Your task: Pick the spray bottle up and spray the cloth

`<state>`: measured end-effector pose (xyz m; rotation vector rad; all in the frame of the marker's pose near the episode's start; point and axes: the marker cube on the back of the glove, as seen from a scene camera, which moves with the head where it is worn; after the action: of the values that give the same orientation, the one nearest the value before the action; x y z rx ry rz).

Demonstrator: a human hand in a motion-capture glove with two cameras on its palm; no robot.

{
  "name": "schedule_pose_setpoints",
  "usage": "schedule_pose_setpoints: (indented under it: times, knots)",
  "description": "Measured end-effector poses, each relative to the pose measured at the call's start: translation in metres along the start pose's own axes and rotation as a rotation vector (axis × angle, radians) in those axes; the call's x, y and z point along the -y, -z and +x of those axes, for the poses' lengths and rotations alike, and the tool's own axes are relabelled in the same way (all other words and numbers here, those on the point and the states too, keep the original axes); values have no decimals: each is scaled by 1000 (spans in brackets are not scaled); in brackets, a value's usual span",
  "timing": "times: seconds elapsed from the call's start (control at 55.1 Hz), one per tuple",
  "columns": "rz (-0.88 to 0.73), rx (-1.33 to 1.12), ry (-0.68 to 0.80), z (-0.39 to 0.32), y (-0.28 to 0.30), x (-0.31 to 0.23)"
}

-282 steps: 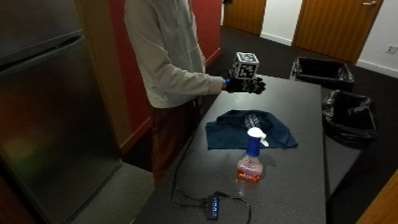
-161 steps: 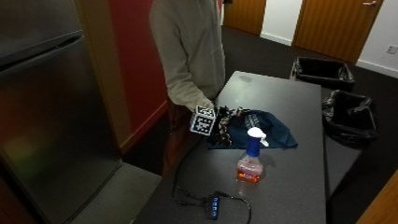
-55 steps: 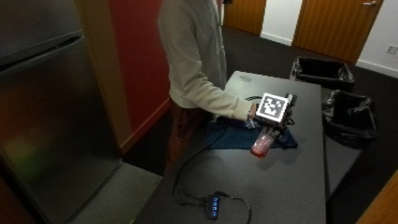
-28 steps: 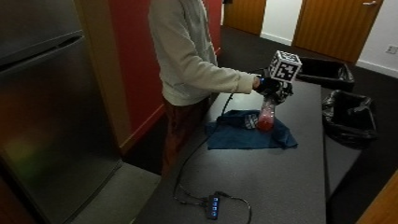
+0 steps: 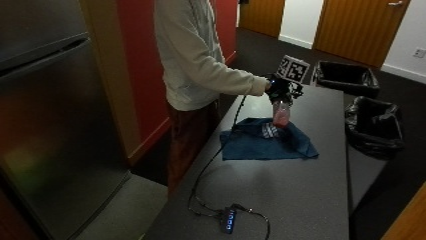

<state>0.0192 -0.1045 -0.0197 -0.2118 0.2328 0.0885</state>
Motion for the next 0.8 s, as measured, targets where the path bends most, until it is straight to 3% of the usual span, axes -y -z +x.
schedule_pose_setpoints:
  times: [0.272,0.562,0.726,0.762,0.798]
  knots:
    - [-7,-18,56,-6,-4,-10]
    - [-1,-13,-17,-5,2,-12]
    - [18,3,16,-1,10,-17]
    - [26,-1,-12,0,13,-17]
    - [34,-38,-133,5,15,-14]
